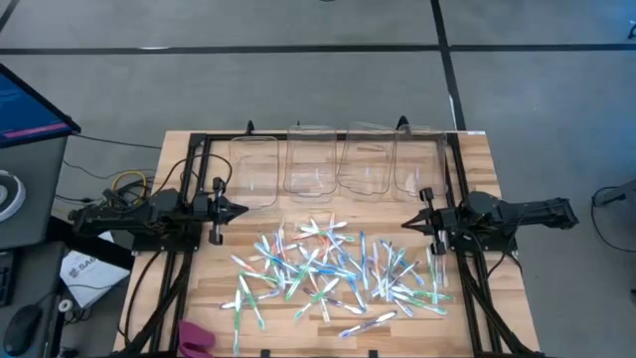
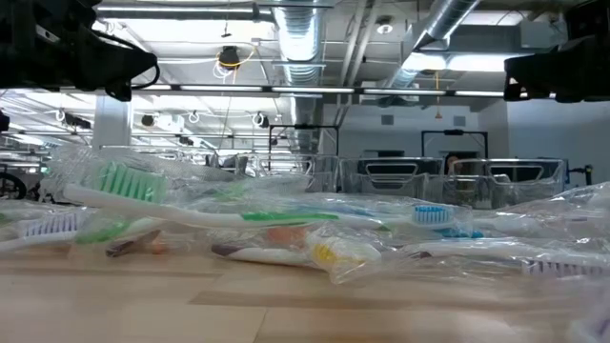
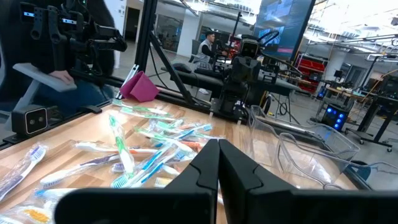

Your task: Pick & Place Toothbrushes

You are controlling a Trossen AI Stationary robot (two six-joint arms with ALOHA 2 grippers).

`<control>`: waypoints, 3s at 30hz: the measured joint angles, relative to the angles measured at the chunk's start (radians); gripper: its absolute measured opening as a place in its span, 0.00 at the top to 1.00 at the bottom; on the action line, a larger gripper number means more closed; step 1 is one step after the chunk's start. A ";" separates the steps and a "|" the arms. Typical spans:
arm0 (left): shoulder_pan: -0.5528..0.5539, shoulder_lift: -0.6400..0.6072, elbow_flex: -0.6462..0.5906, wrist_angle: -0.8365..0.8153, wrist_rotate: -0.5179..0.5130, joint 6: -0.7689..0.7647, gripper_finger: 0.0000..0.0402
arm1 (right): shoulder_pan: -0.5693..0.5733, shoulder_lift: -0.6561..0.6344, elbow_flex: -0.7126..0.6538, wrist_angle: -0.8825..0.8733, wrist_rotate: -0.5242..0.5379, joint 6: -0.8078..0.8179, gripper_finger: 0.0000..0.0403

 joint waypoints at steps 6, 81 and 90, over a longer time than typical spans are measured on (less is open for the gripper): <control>0.000 0.000 0.000 0.000 0.000 0.000 1.00 | 0.000 0.000 0.000 0.000 0.000 0.000 1.00; 0.000 0.000 0.000 0.051 0.000 -0.006 1.00 | 0.000 0.000 0.000 0.000 0.000 0.000 1.00; -0.001 0.000 0.000 0.069 0.006 -0.031 1.00 | 0.000 0.000 0.000 0.000 0.000 0.000 1.00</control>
